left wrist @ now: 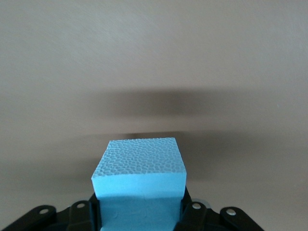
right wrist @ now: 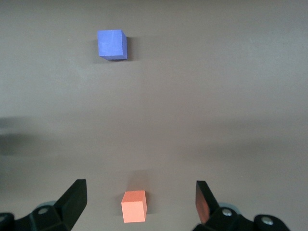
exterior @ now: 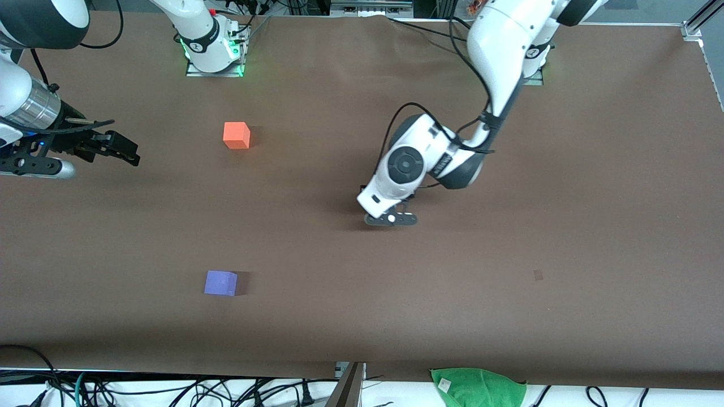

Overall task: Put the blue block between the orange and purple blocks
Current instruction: 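Carry the blue block with the left gripper to the table middle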

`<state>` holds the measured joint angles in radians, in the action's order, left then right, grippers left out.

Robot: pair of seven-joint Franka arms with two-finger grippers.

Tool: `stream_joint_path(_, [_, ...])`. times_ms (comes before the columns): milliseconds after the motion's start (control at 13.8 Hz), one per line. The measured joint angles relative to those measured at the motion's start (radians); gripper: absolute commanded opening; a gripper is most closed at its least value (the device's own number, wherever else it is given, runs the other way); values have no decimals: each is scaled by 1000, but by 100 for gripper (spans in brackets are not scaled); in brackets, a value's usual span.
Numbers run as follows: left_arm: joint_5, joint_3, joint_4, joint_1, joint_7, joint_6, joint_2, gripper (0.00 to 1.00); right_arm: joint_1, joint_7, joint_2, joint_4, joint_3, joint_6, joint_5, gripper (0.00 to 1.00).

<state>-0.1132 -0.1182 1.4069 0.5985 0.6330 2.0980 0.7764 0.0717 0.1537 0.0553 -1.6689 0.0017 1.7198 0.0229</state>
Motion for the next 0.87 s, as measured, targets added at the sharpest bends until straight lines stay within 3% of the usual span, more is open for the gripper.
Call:
stream_joint_path(145, [4, 4, 1, 23, 9, 14, 13, 25, 0, -1, 5, 0, 0, 2, 0, 100])
stream_joint_path(218, [14, 7, 2, 27, 9, 39, 27, 37, 0, -1, 6, 0, 0, 4, 0, 100])
stream_joint_path(290, [23, 10, 2, 27, 9, 66, 46, 77, 0, -1, 7, 0, 1, 5, 0, 100])
stream_joint_path(363, [27, 12, 1, 27, 9, 91, 65, 100, 0, -1, 8, 0, 1, 6, 0, 100])
stream_joint_path(725, [32, 18, -21, 23, 8, 93, 59, 100, 7, -1, 20, 1, 7, 12, 7, 100])
stream_joint_path(870, [32, 21, -45, 11, 8, -12, 5, 100, 24, -1, 44, 4, 10, 34, 22, 100])
